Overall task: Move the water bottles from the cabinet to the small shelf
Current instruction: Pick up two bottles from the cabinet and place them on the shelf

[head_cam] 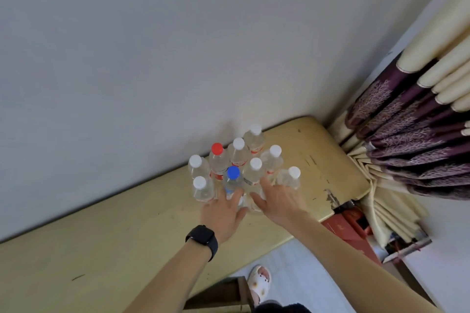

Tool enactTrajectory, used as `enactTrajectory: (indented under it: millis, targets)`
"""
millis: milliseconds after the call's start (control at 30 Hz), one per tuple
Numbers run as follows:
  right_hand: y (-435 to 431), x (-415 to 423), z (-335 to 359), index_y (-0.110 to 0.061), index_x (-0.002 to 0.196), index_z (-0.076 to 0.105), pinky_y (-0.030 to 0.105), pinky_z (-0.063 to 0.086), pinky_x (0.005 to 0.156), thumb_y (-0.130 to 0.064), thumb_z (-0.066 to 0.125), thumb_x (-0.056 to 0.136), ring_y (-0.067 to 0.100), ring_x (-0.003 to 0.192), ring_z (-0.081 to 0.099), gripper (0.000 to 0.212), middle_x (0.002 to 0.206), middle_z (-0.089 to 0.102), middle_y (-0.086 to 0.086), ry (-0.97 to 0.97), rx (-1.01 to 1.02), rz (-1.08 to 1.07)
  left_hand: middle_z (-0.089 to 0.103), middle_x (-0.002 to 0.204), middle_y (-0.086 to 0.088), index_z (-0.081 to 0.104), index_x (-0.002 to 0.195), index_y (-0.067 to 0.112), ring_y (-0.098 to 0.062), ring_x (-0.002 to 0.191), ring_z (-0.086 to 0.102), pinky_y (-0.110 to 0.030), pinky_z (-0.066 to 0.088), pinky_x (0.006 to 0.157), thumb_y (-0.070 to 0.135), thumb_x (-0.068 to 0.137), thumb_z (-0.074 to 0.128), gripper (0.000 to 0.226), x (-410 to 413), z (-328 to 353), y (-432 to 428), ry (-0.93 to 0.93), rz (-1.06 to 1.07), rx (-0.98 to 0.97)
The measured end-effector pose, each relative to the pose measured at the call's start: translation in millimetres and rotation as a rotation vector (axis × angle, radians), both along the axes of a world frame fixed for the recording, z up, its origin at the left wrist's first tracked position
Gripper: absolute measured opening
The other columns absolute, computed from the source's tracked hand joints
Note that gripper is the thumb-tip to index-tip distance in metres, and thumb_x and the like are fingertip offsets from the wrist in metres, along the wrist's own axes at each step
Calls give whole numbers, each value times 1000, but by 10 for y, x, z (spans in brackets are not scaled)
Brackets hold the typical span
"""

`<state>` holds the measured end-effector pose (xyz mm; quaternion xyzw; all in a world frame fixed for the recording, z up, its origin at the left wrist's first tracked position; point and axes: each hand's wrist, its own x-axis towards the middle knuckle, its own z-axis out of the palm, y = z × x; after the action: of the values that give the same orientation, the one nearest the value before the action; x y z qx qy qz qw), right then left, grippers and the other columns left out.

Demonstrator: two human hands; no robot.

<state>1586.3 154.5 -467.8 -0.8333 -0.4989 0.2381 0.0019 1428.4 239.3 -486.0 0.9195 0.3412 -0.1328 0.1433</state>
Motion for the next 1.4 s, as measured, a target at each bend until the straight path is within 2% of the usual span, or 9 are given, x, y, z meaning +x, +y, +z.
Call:
enactTrajectory:
  millis: [200, 367, 533, 633, 833, 967, 1067, 1200, 1400]
  targets:
    - [-142, -243, -46, -20, 131, 32, 36, 41, 62, -63, 34, 96, 35, 94, 64, 55, 107, 64, 8, -14, 73, -250, 52, 117, -12, 33, 132, 24, -32, 82, 62, -36, 45, 59, 47, 102, 31, 38, 19, 35, 79, -47, -94, 25]
    - [-336, -462, -9, -16, 133, 34, 37, 50, 57, -53, 38, 99, 31, 73, 64, 50, 81, 64, 7, 3, 102, -425, 54, 117, -11, 37, 132, 17, -31, 81, 63, -34, 42, 56, 47, 102, 34, 42, -101, 1, 137, -67, -203, 4]
    - [-888, -666, 145, -16, 89, 37, 43, 53, 57, -45, 45, 95, 30, 57, 57, 31, 64, 57, 7, 65, 202, -758, 60, 113, -5, 39, 129, 16, -28, 86, 63, -33, 43, 58, 55, 95, 11, 59, -103, 90, 95, -59, -398, 30]
    - [-1332, -801, 392, -17, 82, 36, 38, 45, 52, -42, 48, 92, 28, 58, 54, 29, 66, 56, 7, 26, 261, -945, 56, 119, -7, 37, 129, 12, -31, 91, 64, -32, 33, 59, 44, 103, 26, 42, 13, 326, -177, 16, -574, 34]
    - [-2576, -1269, 964, -20, 77, 29, 39, 33, 54, -39, 47, 88, 38, 61, 42, 28, 60, 46, 6, -183, 290, -1184, 60, 91, -3, 36, 107, 22, -28, 73, 59, -41, 49, 62, 53, 100, 27, 33, 267, 951, -1117, -106, -936, -145]
    - [-3439, -1741, 1298, -16, 81, 32, 40, 31, 56, -39, 49, 89, 40, 64, 37, 29, 57, 41, 5, -352, 339, -1349, 65, 100, -4, 39, 116, 18, -31, 84, 65, -35, 38, 59, 51, 100, 34, 37, 399, 1524, -2097, -232, -1312, 19]
    - [-4116, -2210, 1539, -16, 82, 34, 38, 31, 57, -38, 51, 90, 38, 62, 42, 29, 55, 43, 4, -464, 378, -1474, 66, 101, -4, 40, 114, 16, -35, 90, 67, -37, 43, 61, 51, 99, 36, 38, 272, 1800, -2931, -339, -1493, 96]
    - [-5009, -3014, 1809, -16, 84, 36, 37, 31, 60, -41, 52, 88, 38, 66, 42, 30, 56, 46, 6, -564, 413, -1641, 66, 106, -2, 37, 108, 17, -36, 95, 64, -35, 36, 65, 54, 98, 35, 38, -95, 2051, -3975, -388, -1595, 49]
    - [-6147, -4395, 2087, -16, 90, 40, 37, 35, 63, -41, 52, 88, 36, 69, 41, 28, 61, 46, 4, -702, 327, -1810, 68, 105, -7, 39, 113, 19, -35, 91, 62, -38, 45, 72, 59, 97, 34, 43, -977, 2260, -5472, -395, -1747, -41]
